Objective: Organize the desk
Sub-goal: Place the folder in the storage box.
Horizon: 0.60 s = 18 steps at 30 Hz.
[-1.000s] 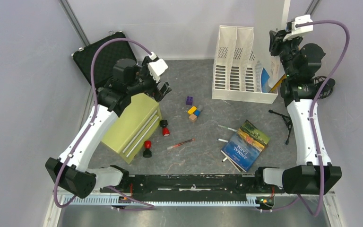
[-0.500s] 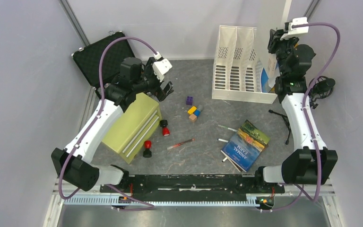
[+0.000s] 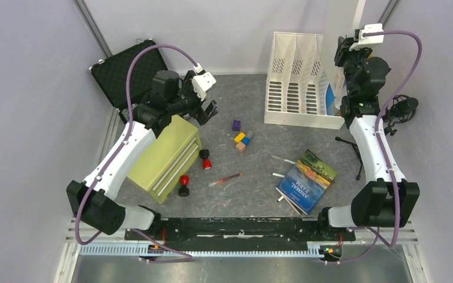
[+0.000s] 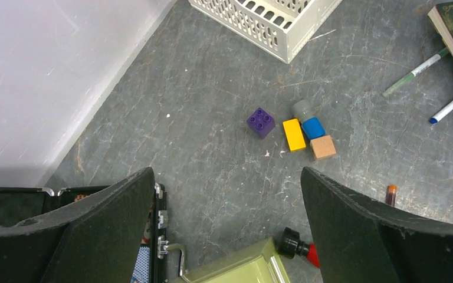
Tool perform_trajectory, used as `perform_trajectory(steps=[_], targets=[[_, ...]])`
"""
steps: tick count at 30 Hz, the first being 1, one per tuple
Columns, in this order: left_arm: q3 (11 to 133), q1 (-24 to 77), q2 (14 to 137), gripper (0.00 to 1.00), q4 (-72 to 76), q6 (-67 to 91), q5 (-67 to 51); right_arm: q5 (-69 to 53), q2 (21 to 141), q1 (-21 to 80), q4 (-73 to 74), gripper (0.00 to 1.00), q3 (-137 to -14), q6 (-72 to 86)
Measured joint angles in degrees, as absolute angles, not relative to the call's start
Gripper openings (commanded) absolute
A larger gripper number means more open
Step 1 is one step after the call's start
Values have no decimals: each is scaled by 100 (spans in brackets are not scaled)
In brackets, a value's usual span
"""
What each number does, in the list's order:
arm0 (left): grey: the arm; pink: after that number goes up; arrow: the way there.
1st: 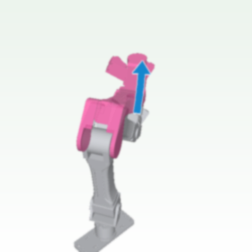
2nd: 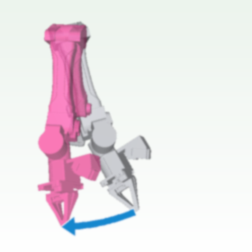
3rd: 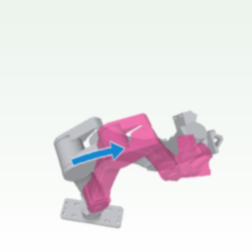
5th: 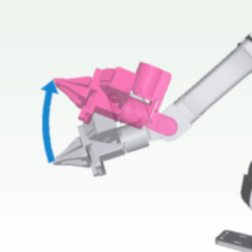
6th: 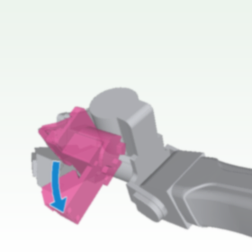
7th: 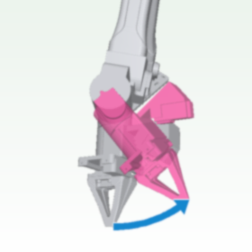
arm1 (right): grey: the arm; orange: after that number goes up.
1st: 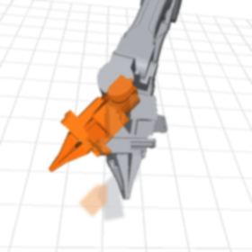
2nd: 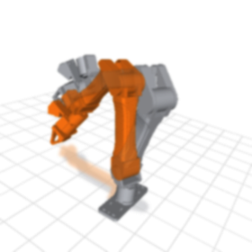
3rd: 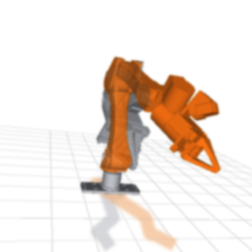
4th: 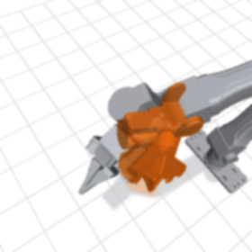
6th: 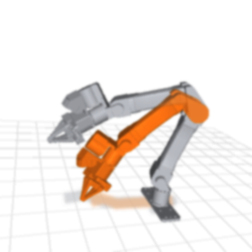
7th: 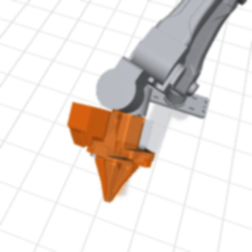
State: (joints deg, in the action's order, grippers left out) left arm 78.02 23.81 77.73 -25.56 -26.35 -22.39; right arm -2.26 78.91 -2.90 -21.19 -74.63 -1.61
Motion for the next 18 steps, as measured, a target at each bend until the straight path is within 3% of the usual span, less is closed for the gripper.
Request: perform_trajectory(steps=[18], targets=[[7828, 2381, 8075, 100, -2497, -2484, -2261, -189, 8344, -290, -4069, 0, -5937, 89]])
